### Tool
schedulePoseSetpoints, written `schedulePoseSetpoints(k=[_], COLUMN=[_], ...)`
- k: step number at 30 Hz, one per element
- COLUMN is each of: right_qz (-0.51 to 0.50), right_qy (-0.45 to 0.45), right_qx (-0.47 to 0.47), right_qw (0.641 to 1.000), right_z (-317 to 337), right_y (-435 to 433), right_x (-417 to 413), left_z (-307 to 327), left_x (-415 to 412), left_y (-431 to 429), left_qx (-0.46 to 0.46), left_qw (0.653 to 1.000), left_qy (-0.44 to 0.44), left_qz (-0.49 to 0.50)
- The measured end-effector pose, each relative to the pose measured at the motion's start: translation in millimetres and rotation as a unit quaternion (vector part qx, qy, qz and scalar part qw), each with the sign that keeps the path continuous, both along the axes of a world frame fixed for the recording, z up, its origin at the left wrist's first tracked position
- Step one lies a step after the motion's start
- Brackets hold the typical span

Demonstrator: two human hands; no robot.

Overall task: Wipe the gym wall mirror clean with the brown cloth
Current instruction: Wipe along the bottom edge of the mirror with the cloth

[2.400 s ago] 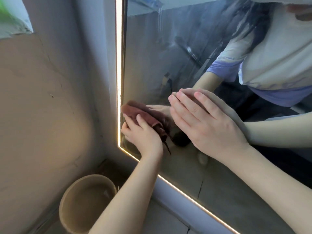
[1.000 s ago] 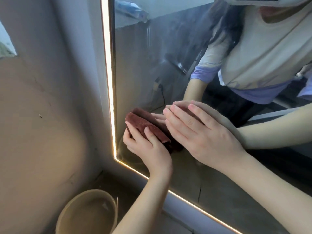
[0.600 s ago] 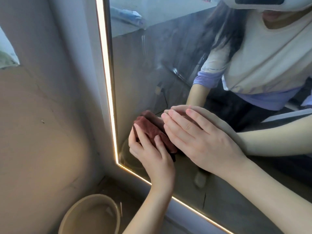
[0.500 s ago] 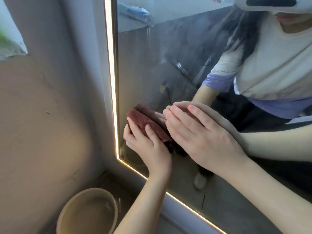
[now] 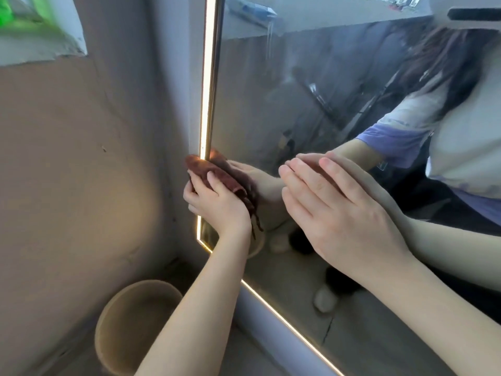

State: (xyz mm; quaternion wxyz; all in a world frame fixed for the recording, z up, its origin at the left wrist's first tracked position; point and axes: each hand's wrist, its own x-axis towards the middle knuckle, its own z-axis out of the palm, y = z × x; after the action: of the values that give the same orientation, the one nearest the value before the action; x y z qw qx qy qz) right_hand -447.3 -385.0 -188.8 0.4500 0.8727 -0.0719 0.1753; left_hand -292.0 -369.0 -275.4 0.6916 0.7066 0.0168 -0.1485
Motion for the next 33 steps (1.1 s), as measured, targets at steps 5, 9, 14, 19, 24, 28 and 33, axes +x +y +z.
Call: schedulePoseSetpoints(k=[5, 9, 14, 19, 24, 28, 33], right_qz=[0.017, 0.009, 0.004, 0.002, -0.013, -0.011, -0.005], right_qy=[-0.073, -0.042, -0.013, -0.039, -0.016, 0.000, 0.034], right_qx=[0.089, 0.063, 0.029, 0.050, 0.104, 0.077, 0.055], right_qw=[0.993, 0.997, 0.999, 0.998, 0.994, 0.997, 0.998], right_z=[-7.3, -27.3, -30.2, -36.4, -68.0, -73.2, -89.7], right_y=[5.5, 2.3, -1.6, 0.0, 6.8, 0.7, 1.5], right_x=[9.2, 17.5, 14.0, 16.2, 25.3, 19.9, 8.0], left_z=[0.0, -24.8, -70.8, -77.6, -105.3, -131.4, -155.7], left_x=[-6.6, -5.7, -1.7, -18.3, -5.9, 1.7, 2.5], left_y=[1.9, -0.6, 4.1, 4.5, 4.6, 7.2, 5.2], left_qx=[-0.033, -0.008, 0.045, -0.002, 0.039, 0.071, 0.081], left_qw=[0.993, 0.994, 0.998, 0.998, 0.998, 0.995, 0.994], left_qy=[-0.109, -0.105, 0.043, -0.053, -0.016, 0.039, 0.042], left_qz=[-0.005, -0.012, -0.028, -0.037, -0.041, -0.057, -0.053])
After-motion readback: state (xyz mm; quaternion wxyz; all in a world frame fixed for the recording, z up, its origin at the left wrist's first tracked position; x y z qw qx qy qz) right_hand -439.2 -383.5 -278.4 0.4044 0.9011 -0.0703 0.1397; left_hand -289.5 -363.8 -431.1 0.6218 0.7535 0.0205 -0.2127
